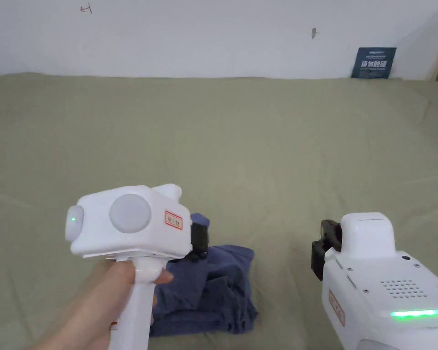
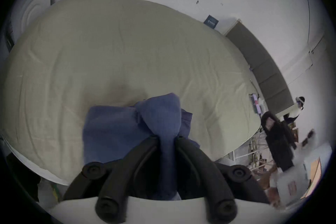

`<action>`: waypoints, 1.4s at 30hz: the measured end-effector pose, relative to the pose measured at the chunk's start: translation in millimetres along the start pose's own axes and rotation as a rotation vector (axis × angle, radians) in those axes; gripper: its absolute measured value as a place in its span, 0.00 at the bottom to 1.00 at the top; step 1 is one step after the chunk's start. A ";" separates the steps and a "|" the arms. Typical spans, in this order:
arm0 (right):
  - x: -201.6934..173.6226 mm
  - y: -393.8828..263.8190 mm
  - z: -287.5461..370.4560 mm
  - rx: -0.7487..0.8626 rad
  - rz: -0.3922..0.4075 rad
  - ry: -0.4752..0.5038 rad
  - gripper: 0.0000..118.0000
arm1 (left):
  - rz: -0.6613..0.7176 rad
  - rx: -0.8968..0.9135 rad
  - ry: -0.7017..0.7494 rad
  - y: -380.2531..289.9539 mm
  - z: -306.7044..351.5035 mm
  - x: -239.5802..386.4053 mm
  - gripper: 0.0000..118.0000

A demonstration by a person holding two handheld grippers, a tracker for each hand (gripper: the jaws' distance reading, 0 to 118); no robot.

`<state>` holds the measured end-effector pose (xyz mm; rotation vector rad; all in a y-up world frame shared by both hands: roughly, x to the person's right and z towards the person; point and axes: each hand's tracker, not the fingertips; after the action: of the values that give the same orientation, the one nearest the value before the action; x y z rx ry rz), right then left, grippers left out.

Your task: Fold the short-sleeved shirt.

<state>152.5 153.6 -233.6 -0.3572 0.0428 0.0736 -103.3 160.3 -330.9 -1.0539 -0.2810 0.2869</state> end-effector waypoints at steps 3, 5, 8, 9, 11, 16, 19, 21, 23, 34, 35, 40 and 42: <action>6.9 -6.8 0.1 -0.016 -0.007 -0.011 0.00 | -0.039 -0.019 -0.073 -7.5 -27.0 16.5 0.96; 10.7 -10.6 0.8 -0.028 -0.015 -0.022 0.00 | -0.046 -0.040 -0.105 -11.7 -39.4 14.7 0.96; 15.3 -14.2 2.6 -0.039 -0.022 -0.028 0.00 | -0.028 -0.002 -0.113 -25.3 -26.7 2.5 0.96; 16.2 -14.6 3.5 -0.041 -0.020 -0.029 0.00 | -0.006 0.024 -0.162 -29.0 -17.9 -5.7 0.96; 17.4 -14.4 4.9 -0.042 -0.024 -0.030 0.00 | 0.023 0.055 -0.213 -14.5 -1.4 2.2 0.92; 15.4 -12.2 5.1 -0.039 -0.028 -0.023 0.00 | 0.115 0.100 -0.359 -22.9 24.0 -36.6 0.00; 13.2 -10.9 4.3 -0.039 -0.042 -0.009 0.00 | 0.172 0.042 -0.461 -35.1 12.9 -53.3 0.00; 10.6 -11.1 2.8 -0.045 -0.045 -0.003 0.00 | 0.163 -0.013 -0.492 -43.6 -3.9 -52.4 0.00; 7.9 -12.3 1.3 -0.053 -0.040 0.001 0.00 | 0.190 -0.053 -0.548 -53.9 -26.6 -55.4 0.00; 6.8 -27.0 -6.4 -0.118 -0.012 0.030 0.00 | 0.177 -0.088 -0.547 -73.0 -89.6 -62.0 0.00; 5.4 -26.6 -7.4 -0.125 -0.014 0.039 0.00 | 0.157 -0.089 -0.543 -72.7 -90.2 -62.0 0.00; -7.8 -18.5 -13.0 -0.171 -0.049 0.224 0.00 | 0.093 -0.043 -0.494 -66.5 -60.6 -54.9 0.00; -13.6 -12.9 -25.5 -0.233 -0.128 0.398 0.00 | 0.058 0.006 -0.495 -60.8 -31.6 -60.4 0.00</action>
<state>139.3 131.8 -252.3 -0.6032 0.4074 -0.1215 -142.0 84.7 -297.4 -0.9755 -0.6935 0.6010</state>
